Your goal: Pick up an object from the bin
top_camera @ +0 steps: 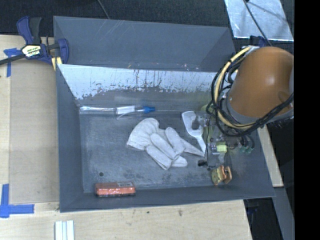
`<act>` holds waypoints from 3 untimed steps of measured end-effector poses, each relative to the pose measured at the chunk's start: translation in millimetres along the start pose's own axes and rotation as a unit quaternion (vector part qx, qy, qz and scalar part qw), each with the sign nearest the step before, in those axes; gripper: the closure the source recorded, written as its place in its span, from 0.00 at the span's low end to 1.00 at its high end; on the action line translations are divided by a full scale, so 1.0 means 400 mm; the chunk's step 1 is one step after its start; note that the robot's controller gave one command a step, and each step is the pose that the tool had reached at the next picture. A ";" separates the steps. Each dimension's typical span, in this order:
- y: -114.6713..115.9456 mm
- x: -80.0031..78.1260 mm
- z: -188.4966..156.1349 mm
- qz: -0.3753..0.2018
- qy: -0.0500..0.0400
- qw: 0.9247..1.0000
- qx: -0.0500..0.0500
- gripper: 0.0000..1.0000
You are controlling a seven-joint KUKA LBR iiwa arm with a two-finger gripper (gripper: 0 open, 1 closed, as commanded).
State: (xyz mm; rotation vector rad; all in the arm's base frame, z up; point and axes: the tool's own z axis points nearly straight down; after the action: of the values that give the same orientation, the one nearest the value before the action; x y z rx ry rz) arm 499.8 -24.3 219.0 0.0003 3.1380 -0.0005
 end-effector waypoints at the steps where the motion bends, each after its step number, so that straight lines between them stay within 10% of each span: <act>1: 0.032 0.011 0.197 -0.046 -0.002 0.999 0.000 0.00; 2: 0.059 0.036 0.360 -0.160 -0.004 0.987 0.000 0.00; 3: 0.057 -0.013 0.372 -0.101 0.000 0.995 -0.001 0.00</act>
Offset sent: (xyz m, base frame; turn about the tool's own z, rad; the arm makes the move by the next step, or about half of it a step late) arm -0.0179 0.0252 -0.1490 -0.3246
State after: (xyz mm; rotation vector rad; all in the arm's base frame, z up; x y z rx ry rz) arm 505.5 -1.5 70.2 -0.3157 3.1229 0.0006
